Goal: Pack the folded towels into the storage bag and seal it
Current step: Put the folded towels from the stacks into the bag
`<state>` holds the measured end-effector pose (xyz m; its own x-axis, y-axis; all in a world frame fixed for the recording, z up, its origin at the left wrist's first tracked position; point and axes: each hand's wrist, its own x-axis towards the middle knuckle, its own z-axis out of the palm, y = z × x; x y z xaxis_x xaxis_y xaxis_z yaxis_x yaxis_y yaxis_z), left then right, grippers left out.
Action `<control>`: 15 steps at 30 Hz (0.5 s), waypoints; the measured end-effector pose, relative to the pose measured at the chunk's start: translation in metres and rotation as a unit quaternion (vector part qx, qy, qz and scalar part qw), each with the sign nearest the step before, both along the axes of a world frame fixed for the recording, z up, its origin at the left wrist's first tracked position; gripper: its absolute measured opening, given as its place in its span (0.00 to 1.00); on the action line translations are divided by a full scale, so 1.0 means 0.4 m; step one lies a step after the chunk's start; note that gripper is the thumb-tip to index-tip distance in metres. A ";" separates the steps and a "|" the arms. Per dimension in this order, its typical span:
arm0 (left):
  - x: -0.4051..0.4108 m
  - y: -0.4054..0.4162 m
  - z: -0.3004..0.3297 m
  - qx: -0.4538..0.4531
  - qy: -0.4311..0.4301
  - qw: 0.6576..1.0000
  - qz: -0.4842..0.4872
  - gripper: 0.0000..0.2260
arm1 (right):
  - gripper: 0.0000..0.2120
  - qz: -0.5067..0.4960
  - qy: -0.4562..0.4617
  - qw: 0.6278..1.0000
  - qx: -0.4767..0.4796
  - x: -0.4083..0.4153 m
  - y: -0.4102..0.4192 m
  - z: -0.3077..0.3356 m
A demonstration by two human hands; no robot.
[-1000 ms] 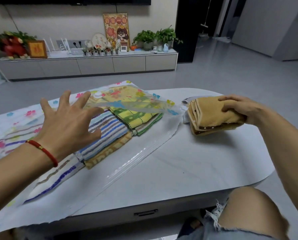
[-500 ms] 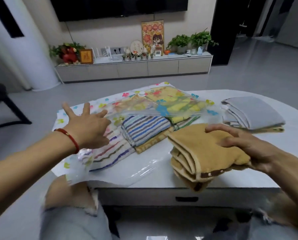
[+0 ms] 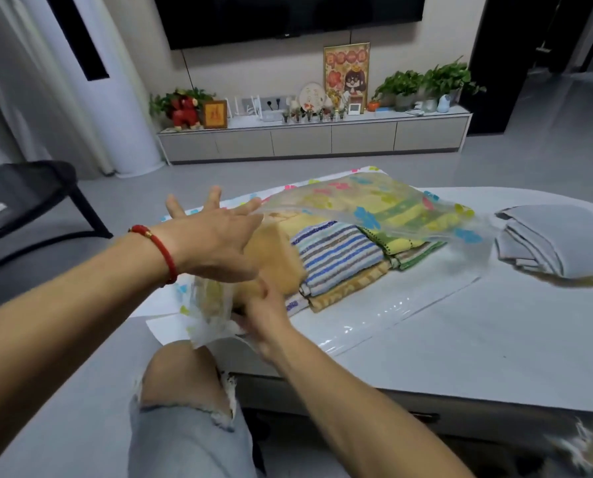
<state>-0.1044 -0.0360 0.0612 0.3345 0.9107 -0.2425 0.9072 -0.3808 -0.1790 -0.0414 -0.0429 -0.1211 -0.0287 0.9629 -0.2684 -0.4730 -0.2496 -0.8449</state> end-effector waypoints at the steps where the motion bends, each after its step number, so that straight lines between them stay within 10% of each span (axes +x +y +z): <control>1: 0.000 0.001 -0.004 -0.001 0.004 1.000 -0.001 0.39 | 0.21 0.023 -0.031 0.999 -0.010 -0.009 -0.007 -0.023; 8: 0.004 0.014 -0.040 0.020 -0.010 1.000 -0.017 0.39 | 0.23 0.087 -0.207 0.974 0.015 0.045 -0.002 -0.036; 15: 0.020 0.009 -0.079 0.062 -0.064 0.995 -0.038 0.35 | 0.31 0.086 -0.506 0.848 0.131 0.160 -0.024 -0.044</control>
<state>-0.0965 -0.0323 0.0295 0.4238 0.9021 -0.0813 0.8951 -0.4309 -0.1144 0.0226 -0.0524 -0.1385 -0.0569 0.9982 -0.0174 0.5528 0.0170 -0.8331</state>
